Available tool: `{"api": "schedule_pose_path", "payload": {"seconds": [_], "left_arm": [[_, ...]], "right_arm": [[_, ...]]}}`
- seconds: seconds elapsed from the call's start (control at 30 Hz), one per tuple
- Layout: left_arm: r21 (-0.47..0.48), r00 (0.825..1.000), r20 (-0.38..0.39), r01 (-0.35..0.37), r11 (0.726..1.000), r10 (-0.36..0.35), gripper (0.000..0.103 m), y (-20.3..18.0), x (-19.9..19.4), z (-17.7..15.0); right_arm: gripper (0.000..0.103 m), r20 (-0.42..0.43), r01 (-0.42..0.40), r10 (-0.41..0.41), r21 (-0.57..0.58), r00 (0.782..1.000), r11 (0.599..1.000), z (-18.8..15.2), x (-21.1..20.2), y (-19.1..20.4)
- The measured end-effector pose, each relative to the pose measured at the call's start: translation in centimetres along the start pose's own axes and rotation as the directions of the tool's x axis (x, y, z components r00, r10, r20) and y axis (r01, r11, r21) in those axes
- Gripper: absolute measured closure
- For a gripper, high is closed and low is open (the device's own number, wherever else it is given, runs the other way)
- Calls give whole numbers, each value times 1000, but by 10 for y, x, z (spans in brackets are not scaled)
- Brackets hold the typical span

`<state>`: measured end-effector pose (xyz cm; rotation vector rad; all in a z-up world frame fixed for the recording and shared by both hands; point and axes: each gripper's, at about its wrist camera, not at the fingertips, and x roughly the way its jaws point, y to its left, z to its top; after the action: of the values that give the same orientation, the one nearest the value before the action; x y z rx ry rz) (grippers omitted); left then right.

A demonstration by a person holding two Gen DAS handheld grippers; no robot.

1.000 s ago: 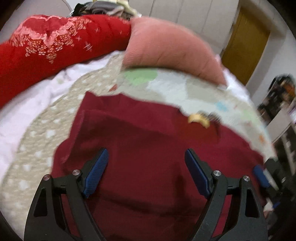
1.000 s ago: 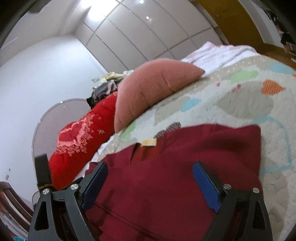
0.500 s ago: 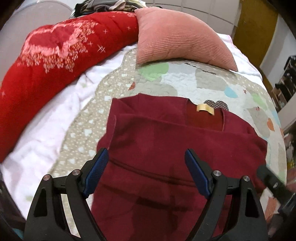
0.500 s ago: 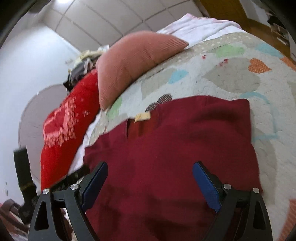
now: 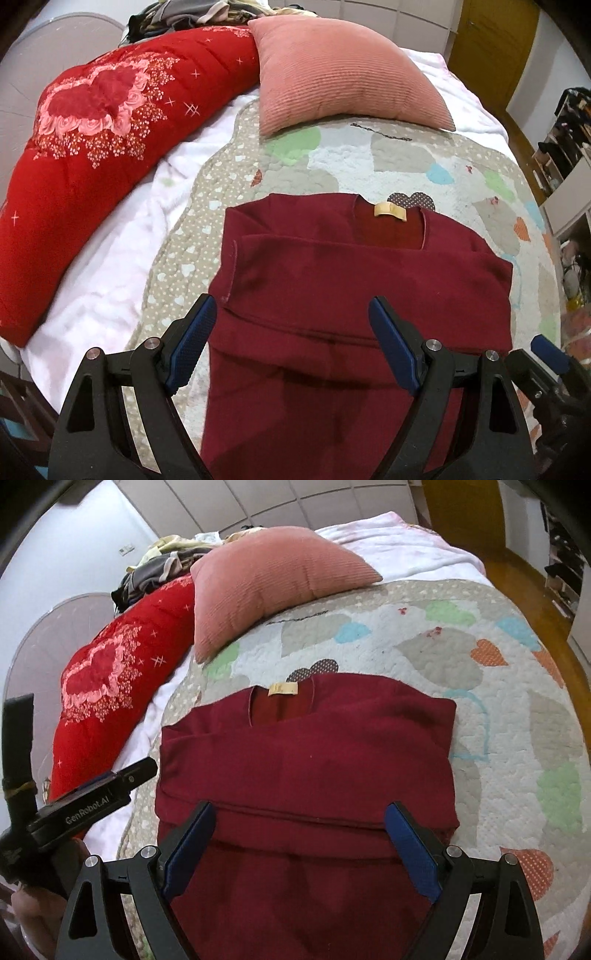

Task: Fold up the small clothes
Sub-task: 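Move both tools along the sweater to its hem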

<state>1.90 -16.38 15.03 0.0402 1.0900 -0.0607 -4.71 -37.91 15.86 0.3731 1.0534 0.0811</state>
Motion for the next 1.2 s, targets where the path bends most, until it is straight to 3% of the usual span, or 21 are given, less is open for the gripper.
{"api": "schedule_pose_path", "payload": {"seconds": [0.37, 0.93, 1.2], "left_arm": [[-8, 1000, -29, -12, 1000, 12, 19, 17, 1, 6], [30, 998, -53, -36, 999, 38, 19, 11, -6, -4], [53, 991, -75, -107, 993, 111, 19, -1, -40, -18]], "right_arm": [[11, -14, 32, -32, -28, 999, 999, 0, -8, 15], [11, -24, 41, -41, -28, 999, 999, -2, -25, -4], [11, -33, 4, -7, -70, 999, 998, 3, -56, -17]]}}
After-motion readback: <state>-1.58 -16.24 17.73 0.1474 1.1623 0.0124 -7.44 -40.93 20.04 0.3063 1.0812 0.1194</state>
